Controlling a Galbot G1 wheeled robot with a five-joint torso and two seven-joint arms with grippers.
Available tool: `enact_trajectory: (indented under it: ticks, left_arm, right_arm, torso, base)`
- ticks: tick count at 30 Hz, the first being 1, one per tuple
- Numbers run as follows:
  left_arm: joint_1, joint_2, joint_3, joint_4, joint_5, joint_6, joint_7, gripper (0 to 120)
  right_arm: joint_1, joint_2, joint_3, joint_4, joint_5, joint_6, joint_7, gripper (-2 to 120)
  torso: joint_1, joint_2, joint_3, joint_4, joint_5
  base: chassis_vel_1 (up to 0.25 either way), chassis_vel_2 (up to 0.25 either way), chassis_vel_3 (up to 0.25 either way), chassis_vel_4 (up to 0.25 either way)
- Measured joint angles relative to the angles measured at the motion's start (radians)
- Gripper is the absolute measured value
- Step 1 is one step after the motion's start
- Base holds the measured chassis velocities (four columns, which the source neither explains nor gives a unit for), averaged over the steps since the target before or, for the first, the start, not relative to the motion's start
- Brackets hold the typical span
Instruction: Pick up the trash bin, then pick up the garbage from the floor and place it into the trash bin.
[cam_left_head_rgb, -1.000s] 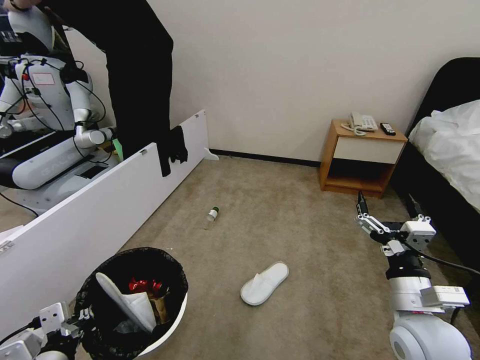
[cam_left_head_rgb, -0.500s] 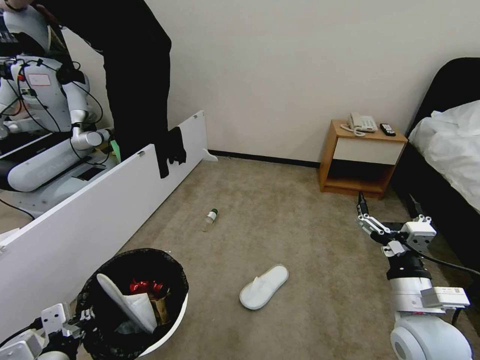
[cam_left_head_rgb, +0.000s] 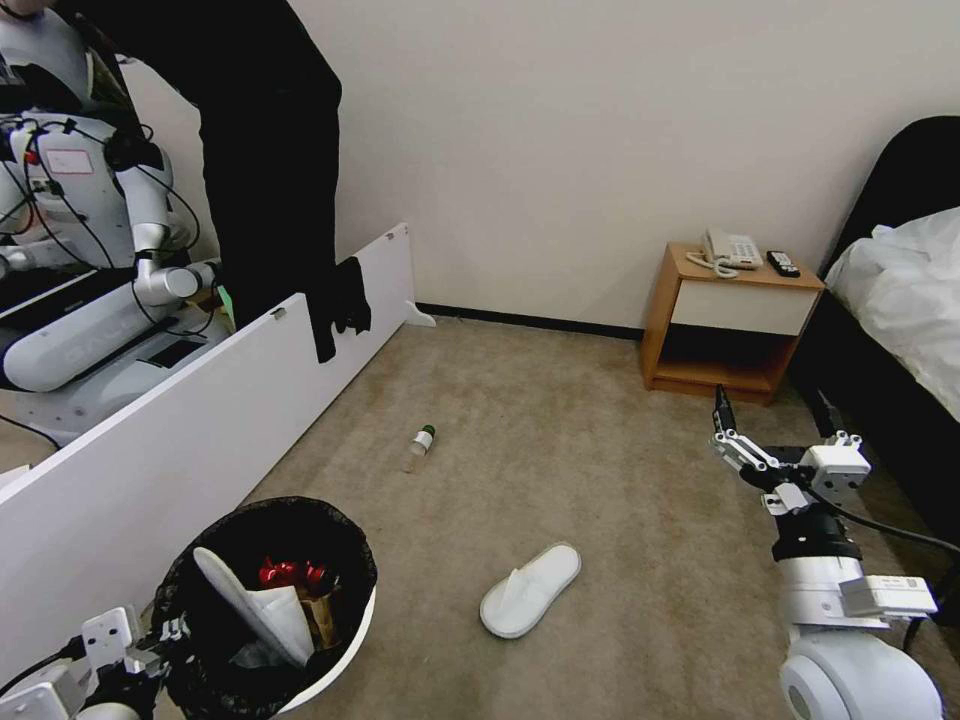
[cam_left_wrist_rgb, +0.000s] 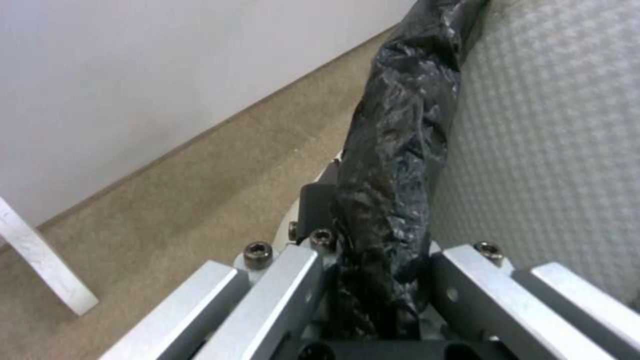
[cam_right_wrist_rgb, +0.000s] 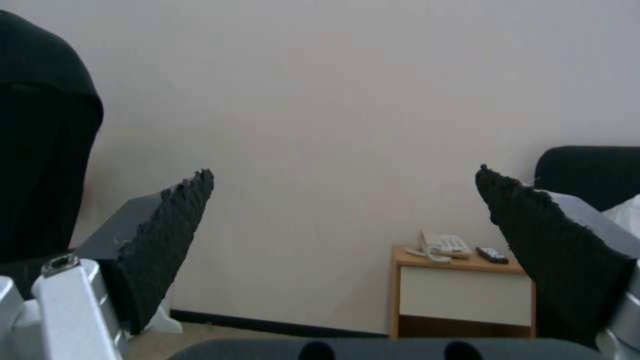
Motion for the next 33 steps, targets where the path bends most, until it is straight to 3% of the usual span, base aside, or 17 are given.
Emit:
enact_trajectory:
  ticks: [16,22,25,27,33]
  left_arm:
    - [0.001,0.000,0.003,0.002,0.007,-0.001,0.005,2]
    - [0.003,-0.002,0.008,0.002,0.015,-0.002,0.008,2]
    - [0.004,-0.002,0.011,0.003,0.019,-0.002,0.009,2]
    - [0.003,-0.005,0.016,0.007,0.028,-0.002,0.010,2]
    - [0.002,-0.004,0.019,0.017,0.038,-0.001,0.013,2]
  right_arm:
    - [-0.001,-0.017,-0.029,-0.008,-0.002,0.014,-0.008,100]
    - [0.001,-0.068,-0.089,-0.003,0.057,-0.009,-0.007,100]
    - [0.024,-0.123,-0.152,-0.010,0.100,-0.050,0.019,100]
    - [0.096,-0.191,-0.255,-0.038,0.199,-0.151,0.064,100]
    - [0.232,-0.249,-0.365,-0.094,0.321,-0.255,0.107,100]
  torso:
    - [0.000,0.000,0.000,0.0000,-0.0001]
    - [0.000,0.000,0.000,0.0000,-0.0002]
    - [0.000,0.000,0.000,-0.0001,0.0000]
    - [0.000,0.000,0.000,-0.0001,0.0000]
    - [0.000,0.000,0.000,0.0003,-0.0001]
  base:
    - [0.000,0.000,0.000,0.000]
    - [0.000,0.000,0.000,0.000]
    - [0.000,0.000,0.000,0.000]
    - [0.000,0.000,0.000,0.000]
    - [0.000,0.000,0.000,0.000]
